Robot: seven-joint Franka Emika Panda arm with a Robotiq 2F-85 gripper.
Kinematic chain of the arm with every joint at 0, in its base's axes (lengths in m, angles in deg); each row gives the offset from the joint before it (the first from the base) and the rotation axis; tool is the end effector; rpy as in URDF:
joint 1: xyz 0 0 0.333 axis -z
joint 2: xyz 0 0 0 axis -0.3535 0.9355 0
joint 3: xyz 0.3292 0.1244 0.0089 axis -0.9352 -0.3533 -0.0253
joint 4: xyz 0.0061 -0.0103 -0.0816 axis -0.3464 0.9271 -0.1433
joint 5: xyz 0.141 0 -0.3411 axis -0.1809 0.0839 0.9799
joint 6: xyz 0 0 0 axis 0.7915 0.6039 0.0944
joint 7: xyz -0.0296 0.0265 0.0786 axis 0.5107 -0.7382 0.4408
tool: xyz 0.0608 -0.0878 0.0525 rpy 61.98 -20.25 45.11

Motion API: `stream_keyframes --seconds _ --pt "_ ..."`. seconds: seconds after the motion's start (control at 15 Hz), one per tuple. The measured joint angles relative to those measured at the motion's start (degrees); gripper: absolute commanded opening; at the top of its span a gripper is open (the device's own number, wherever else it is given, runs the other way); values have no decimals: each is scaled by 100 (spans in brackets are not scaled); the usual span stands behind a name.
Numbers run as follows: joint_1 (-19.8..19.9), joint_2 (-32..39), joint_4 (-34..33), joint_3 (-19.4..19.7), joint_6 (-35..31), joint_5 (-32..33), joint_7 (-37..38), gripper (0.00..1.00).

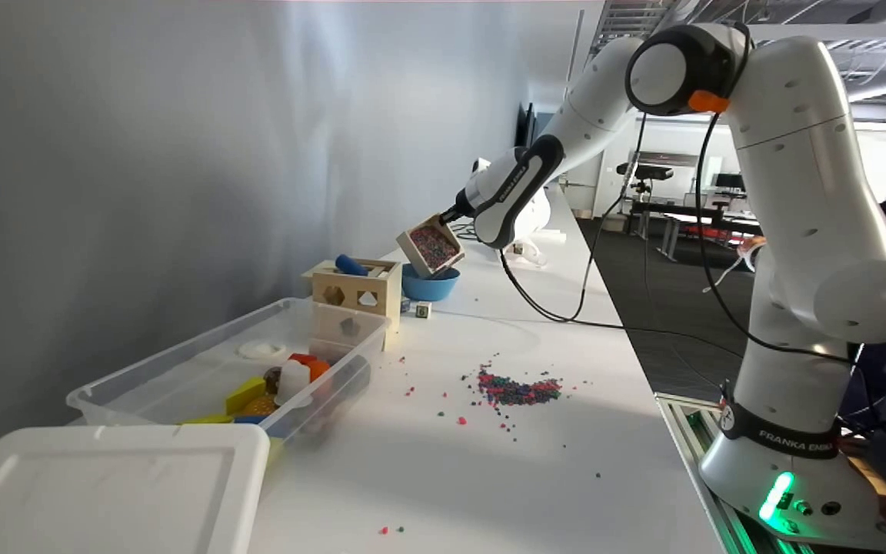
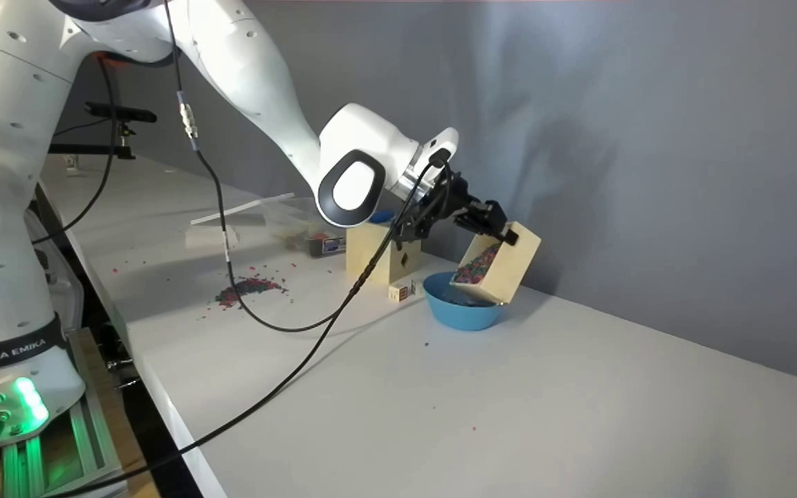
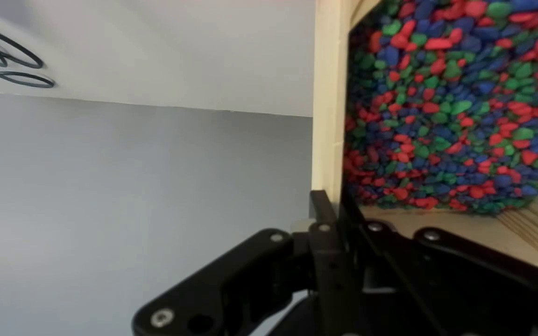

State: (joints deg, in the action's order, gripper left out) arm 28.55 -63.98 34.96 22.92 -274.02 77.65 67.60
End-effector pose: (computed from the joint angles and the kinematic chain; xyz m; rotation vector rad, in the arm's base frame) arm 0.5358 -0.3643 0.4235 2.2876 -0.3982 1.1505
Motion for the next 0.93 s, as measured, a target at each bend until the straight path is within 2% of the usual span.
stream_keyframes --seconds 0.4,0.73,0.93 --pt "15 99 11 -177 -57 2 4 2" --pt "225 56 11 -559 -324 -1 -64 2" --pt "250 53 12 -566 -508 -1 -104 2"
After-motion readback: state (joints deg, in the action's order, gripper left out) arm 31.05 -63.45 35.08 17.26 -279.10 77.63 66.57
